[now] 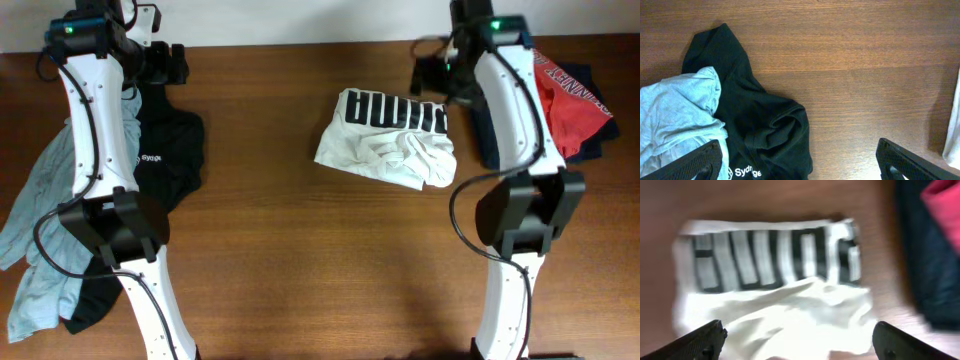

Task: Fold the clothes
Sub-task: 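Lower the right gripper and grasp the white shirt's right side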

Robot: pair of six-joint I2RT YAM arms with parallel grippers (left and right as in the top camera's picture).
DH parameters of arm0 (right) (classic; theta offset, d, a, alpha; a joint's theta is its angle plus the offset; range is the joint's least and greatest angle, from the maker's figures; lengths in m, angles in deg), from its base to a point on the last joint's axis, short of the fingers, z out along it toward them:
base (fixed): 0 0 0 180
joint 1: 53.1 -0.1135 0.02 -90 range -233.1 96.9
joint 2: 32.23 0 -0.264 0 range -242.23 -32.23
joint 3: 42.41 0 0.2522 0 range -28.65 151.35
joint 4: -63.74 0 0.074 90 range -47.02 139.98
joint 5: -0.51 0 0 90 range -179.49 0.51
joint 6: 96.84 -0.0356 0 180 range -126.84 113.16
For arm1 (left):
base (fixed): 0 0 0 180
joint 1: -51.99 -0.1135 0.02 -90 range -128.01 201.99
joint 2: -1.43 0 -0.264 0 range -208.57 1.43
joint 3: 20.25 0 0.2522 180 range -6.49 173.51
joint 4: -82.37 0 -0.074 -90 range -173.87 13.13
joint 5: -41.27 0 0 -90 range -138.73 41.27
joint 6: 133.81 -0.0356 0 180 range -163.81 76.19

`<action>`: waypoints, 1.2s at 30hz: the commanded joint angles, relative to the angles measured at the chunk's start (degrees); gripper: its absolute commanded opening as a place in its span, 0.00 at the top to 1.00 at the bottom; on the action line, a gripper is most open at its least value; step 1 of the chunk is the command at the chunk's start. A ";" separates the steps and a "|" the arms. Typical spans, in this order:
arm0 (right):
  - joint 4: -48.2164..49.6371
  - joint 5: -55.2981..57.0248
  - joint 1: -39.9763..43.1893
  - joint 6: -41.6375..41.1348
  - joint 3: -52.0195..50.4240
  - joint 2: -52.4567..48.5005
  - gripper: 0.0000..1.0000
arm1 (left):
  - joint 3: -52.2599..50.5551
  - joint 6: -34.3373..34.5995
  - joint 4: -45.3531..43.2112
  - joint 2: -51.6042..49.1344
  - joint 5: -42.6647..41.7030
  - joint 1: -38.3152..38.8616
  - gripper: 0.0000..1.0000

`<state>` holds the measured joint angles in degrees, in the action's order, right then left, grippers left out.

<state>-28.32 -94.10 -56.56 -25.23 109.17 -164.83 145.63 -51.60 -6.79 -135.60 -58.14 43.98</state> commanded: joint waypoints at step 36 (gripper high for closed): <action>21.46 1.01 -13.09 -53.81 -38.32 0.85 0.03 | -0.28 0.70 1.05 1.99 -0.24 0.11 0.01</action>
<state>-9.30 -95.21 -67.67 -81.95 73.61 -163.41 145.63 -51.43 -5.87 -135.60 -58.18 43.98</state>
